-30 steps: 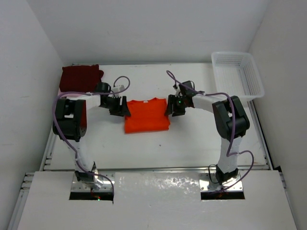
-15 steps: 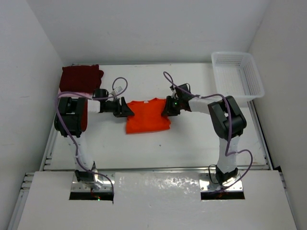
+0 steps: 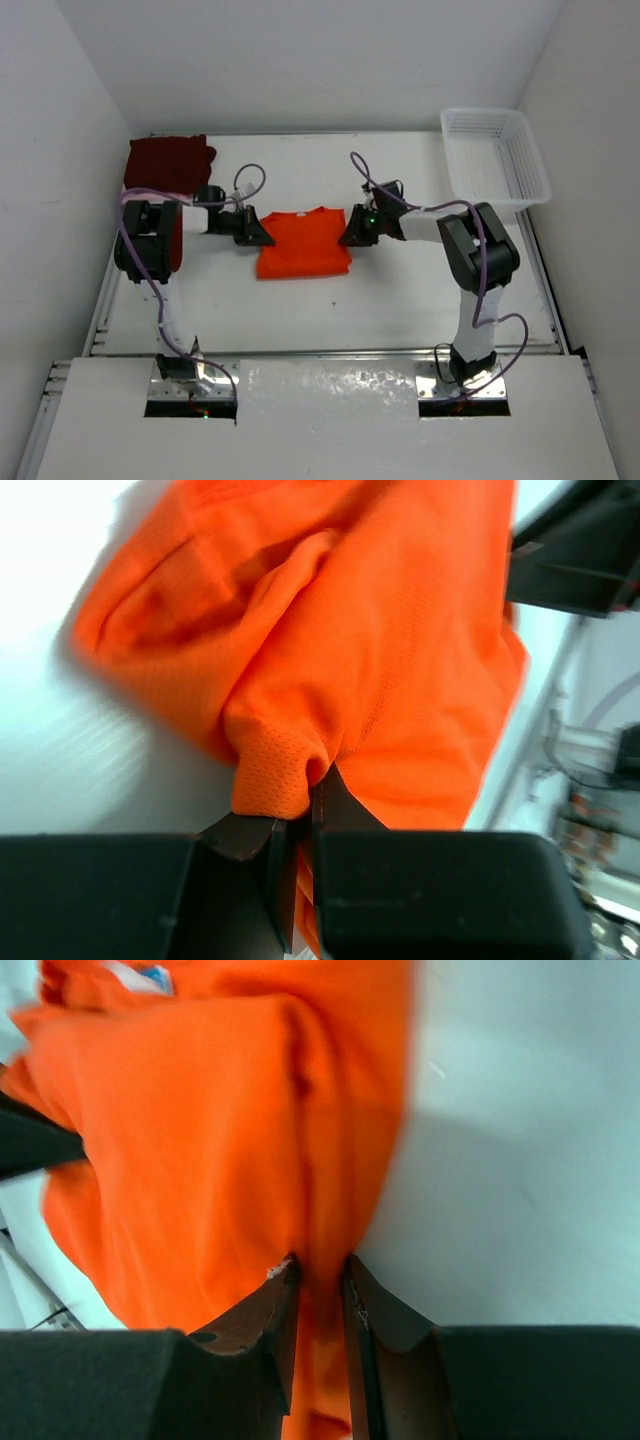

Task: Fold and stack the t-shirts
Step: Put the neatly folded tshirt into the corner of the board with the left arm

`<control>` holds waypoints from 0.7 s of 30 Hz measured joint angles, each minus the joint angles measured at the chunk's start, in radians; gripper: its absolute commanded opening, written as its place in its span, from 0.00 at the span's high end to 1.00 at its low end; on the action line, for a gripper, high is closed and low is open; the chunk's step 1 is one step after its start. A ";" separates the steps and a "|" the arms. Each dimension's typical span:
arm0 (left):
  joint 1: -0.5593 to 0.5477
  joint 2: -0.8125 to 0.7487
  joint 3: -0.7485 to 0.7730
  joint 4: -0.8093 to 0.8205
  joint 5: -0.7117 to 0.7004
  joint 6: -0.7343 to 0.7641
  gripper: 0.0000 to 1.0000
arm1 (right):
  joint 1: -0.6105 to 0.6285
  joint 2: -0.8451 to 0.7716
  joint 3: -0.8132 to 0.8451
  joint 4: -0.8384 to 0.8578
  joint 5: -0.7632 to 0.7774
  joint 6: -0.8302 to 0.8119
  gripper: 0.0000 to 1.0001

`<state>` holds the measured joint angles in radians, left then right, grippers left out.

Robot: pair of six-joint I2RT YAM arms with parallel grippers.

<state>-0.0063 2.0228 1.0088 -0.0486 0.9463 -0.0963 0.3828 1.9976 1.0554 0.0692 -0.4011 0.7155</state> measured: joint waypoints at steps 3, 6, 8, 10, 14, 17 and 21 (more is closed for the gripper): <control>0.030 -0.040 0.038 -0.129 -0.094 0.098 1.00 | -0.032 -0.048 -0.047 -0.028 -0.004 -0.007 0.64; 0.050 -0.073 0.093 -0.247 -0.196 0.191 1.00 | -0.064 -0.075 -0.035 -0.106 0.010 -0.060 0.59; 0.056 -0.074 0.153 -0.319 -0.257 0.243 1.00 | -0.077 -0.078 -0.009 -0.162 0.033 -0.097 0.60; 0.059 -0.073 0.224 -0.393 -0.323 0.294 1.00 | -0.079 -0.086 0.004 -0.200 0.052 -0.127 0.59; 0.060 -0.054 0.388 -0.523 -0.412 0.385 1.00 | -0.077 -0.121 0.015 -0.267 0.088 -0.175 0.59; 0.060 -0.022 0.510 -0.599 -0.476 0.435 1.00 | -0.075 -0.141 0.022 -0.290 0.109 -0.197 0.60; 0.060 0.037 0.674 -0.686 -0.566 0.485 1.00 | -0.074 -0.145 0.033 -0.310 0.131 -0.219 0.60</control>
<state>0.0540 2.0602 1.6829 -0.7345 0.3798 0.3889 0.3092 1.8526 1.0882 -0.2409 -0.2699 0.4965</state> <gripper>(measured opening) 0.039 0.406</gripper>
